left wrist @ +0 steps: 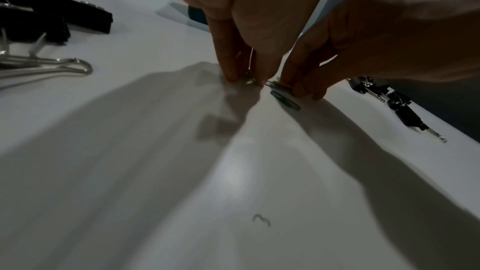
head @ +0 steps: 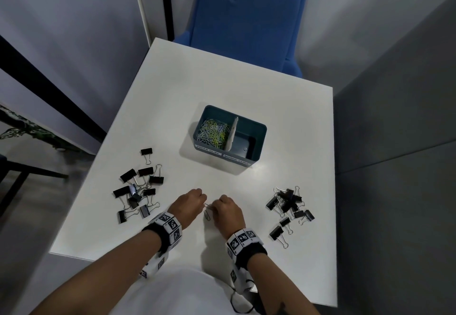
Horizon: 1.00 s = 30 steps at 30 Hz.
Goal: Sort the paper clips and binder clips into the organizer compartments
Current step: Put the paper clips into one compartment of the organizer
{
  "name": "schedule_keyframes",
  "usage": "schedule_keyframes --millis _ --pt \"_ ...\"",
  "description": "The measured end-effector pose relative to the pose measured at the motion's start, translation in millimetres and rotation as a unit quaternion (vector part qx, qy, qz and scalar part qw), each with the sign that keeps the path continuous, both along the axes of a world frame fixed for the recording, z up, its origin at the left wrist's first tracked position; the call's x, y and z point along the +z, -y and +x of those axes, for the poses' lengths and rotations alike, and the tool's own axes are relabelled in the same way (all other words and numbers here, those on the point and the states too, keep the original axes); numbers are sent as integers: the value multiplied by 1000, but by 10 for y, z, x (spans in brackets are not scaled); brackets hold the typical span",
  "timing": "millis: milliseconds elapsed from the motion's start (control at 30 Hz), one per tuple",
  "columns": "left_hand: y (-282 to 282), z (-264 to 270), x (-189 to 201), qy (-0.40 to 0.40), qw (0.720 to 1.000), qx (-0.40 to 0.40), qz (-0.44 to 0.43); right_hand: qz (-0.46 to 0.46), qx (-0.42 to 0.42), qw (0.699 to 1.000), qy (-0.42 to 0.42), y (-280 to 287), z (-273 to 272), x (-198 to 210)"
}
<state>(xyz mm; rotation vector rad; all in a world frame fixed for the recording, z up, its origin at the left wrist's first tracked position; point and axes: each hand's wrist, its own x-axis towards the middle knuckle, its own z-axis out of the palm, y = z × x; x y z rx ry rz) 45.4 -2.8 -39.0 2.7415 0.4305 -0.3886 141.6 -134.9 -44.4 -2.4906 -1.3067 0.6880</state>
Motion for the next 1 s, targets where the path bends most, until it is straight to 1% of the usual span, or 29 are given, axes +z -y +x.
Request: schedule_keyframes --millis 100,167,200,233,333,400,500,600,667,800,1000 --pt "-5 48 -40 -26 999 20 -6 7 0 1000 -12 -23 -32 66" --pt "7 71 30 -21 999 23 10 -12 16 1000 -3 -44 -74 103" --pt "12 82 95 -33 999 26 -5 -18 15 1000 4 -57 -90 101" --pt "13 88 149 -47 998 25 -18 -20 11 1000 11 -69 -101 89" --pt "-14 82 187 -62 998 -4 -6 -22 -2 999 29 -91 -109 43" --pt "-63 79 192 -68 998 -15 2 -23 -8 1000 20 -102 -90 43" --pt "-127 96 164 -87 996 -10 3 -51 -23 998 -16 -123 -23 69" --pt "-143 123 146 -109 994 -3 20 -76 -11 997 -18 -135 20 104" --pt "-130 143 133 -124 992 12 23 -74 -4 997 -16 -130 31 116" --pt "-96 119 89 -127 989 68 -22 -63 -29 998 -9 -99 19 103" --pt "-42 32 109 -118 987 87 -64 -56 -78 995 -23 -19 109 94"
